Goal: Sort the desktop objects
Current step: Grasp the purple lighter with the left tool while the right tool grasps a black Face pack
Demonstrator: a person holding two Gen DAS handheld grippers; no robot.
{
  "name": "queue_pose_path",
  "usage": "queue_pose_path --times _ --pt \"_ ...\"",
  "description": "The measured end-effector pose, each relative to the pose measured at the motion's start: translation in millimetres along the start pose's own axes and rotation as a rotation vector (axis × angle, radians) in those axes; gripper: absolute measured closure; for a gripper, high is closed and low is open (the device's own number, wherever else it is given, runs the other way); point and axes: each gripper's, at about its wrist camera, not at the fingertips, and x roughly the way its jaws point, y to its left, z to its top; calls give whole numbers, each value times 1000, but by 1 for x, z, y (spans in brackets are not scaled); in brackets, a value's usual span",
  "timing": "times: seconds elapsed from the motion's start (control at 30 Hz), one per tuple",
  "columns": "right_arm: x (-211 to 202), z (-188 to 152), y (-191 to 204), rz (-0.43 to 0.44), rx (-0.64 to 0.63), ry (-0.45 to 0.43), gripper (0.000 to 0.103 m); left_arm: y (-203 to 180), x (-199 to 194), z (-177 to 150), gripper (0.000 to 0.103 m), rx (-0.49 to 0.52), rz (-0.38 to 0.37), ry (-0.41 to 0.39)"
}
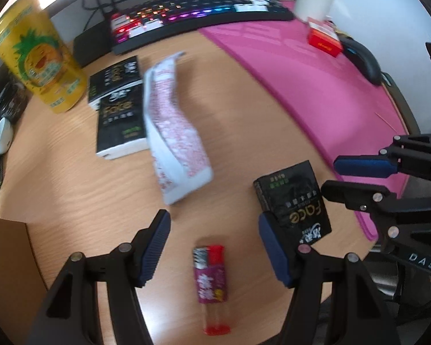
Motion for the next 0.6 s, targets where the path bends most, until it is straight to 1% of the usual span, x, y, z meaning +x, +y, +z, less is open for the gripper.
queue_pose_path --times 0.13,0.27,0.4,0.47,0.53,0.57,0.6 --pt "-13 -11 -8 -2 47 -24 76 1 -17 -12 34 -25 -26 -27" --pt "-18 -11 -8 4 50 -37 76 8 -28 -25 34 -76 -16 -41" --pt "-14 -9 -2 18 48 -38 76 17 -21 -39 34 -118 -22 -17" --pt "-10 -9 0 28 52 -36 76 19 -15 -41 34 -116 -29 -8" --pt "-6 -10 2 23 54 -30 76 17 -8 -43 34 -106 -16 3" --pt "-6 -10 2 23 54 -30 76 15 -6 -44 38 -100 -7 5" --pt "-6 -10 2 22 52 -29 76 13 -4 -45 47 -85 18 6"
